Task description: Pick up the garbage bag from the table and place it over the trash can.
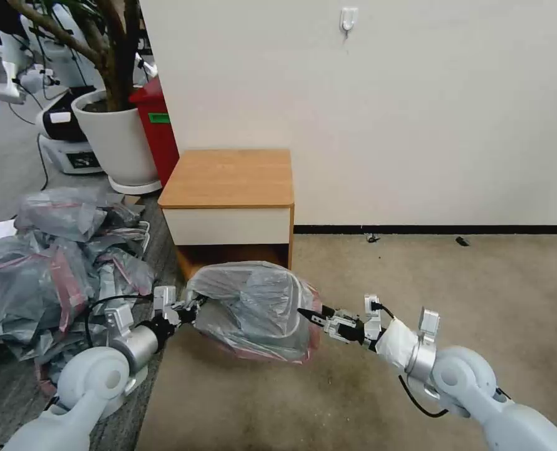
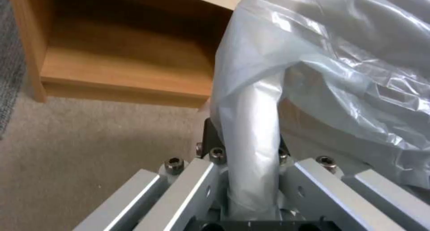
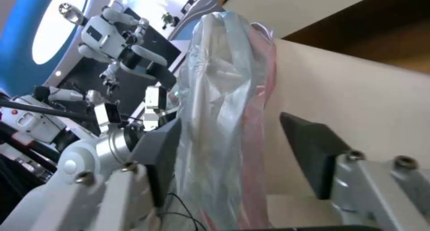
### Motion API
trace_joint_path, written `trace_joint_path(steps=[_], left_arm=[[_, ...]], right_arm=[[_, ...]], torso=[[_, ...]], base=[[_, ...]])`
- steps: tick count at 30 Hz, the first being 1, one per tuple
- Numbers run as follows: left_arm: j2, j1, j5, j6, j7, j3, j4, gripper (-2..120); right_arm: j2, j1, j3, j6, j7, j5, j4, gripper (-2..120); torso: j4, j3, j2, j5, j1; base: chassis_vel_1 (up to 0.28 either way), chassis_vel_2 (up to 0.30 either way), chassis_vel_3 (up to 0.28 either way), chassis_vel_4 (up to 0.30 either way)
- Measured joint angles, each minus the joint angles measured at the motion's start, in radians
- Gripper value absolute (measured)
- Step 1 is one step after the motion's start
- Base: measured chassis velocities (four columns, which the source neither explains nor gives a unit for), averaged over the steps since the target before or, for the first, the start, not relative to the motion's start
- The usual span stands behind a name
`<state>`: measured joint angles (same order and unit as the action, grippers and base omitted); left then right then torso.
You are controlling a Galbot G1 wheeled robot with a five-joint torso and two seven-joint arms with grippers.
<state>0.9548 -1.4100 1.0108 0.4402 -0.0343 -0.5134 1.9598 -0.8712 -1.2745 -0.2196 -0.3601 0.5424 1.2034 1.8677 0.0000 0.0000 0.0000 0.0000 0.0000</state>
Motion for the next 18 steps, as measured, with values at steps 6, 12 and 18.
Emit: trace_joint_path(steps=[6, 12, 18], left_arm=[[-0.002, 0.001, -0.003, -0.004, 0.001, 0.0, -0.001, 2], [0.0, 0.003, -0.009, -0.006, 0.002, 0.003, -0.004, 2], [0.006, 0.006, -0.009, -0.006, 0.003, 0.006, -0.001, 2]], right_arm=[[0.003, -0.005, -0.01, 0.0, 0.014, -0.001, 0.0, 52], [0.003, -0.007, -0.014, 0.0, 0.02, -0.001, 0.001, 47], [0.002, -0.004, -0.013, 0.0, 0.02, -0.005, -0.002, 37]], torso=[[0.0, 0.0, 0.0, 0.0, 0.0], [0.0, 0.0, 0.0, 0.0, 0.0], [0.0, 0.0, 0.0, 0.0, 0.0]], base=[[0.0, 0.0, 0.0, 0.0], [0.0, 0.0, 0.0, 0.0], [0.0, 0.0, 0.0, 0.0]])
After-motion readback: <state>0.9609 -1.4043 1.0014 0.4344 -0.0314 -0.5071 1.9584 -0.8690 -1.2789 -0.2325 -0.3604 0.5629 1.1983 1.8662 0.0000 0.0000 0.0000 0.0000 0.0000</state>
